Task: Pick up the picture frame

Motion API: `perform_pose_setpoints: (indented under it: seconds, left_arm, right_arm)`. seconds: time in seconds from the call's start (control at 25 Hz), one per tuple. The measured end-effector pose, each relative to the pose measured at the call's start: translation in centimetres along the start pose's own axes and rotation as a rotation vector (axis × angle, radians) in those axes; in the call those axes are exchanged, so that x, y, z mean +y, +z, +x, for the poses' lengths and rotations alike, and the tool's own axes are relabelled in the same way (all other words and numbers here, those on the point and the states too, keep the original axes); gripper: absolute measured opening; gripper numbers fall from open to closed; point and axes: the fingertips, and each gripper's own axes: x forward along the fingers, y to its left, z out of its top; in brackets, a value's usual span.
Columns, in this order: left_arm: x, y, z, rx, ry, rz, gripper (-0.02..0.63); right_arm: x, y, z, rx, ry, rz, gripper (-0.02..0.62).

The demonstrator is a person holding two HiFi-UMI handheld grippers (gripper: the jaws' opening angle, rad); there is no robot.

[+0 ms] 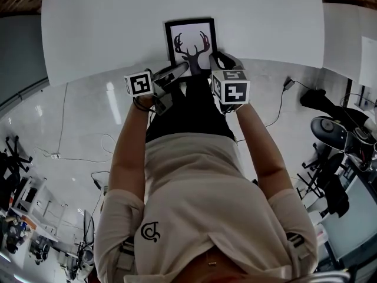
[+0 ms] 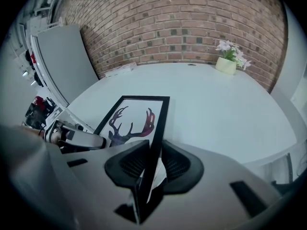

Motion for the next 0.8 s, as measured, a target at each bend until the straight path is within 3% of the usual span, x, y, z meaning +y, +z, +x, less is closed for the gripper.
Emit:
perform_pose_setpoints:
  seconds: [0.04,0.12,0.4,0.56,0.8]
  left_arm:
    - [0.2,0.1,0.1,0.007,0.011,0.032,0.045]
    - [0.3,0.2,0.1,0.007,0.019,0.052,0.037]
    - [0.1,-0.2,-0.3,-0.017,0.042,-0.007,0.023]
    - [-1.0,0.3,-0.1,-0.014,0.036,0.095,0.023]
    - [-2.8,1.0,-0.2,-0.063,0.081,0.163,0.023]
  right_arm:
    - [0.0,0.0,0.0,-0.003,0.0,0.002,0.087]
    - [0.0,0.0,0.0,-0.007,0.001,0.005,0.089]
    - [-0.1,0.1,0.0,-0.018,0.024,-0.009,0.108]
    - [-0.2,0.2,-0.3,-0.021,0.032,-0.009,0.12]
    - [-0.7,1.7,-2.8,-0.092,0.041,0.02,0.095]
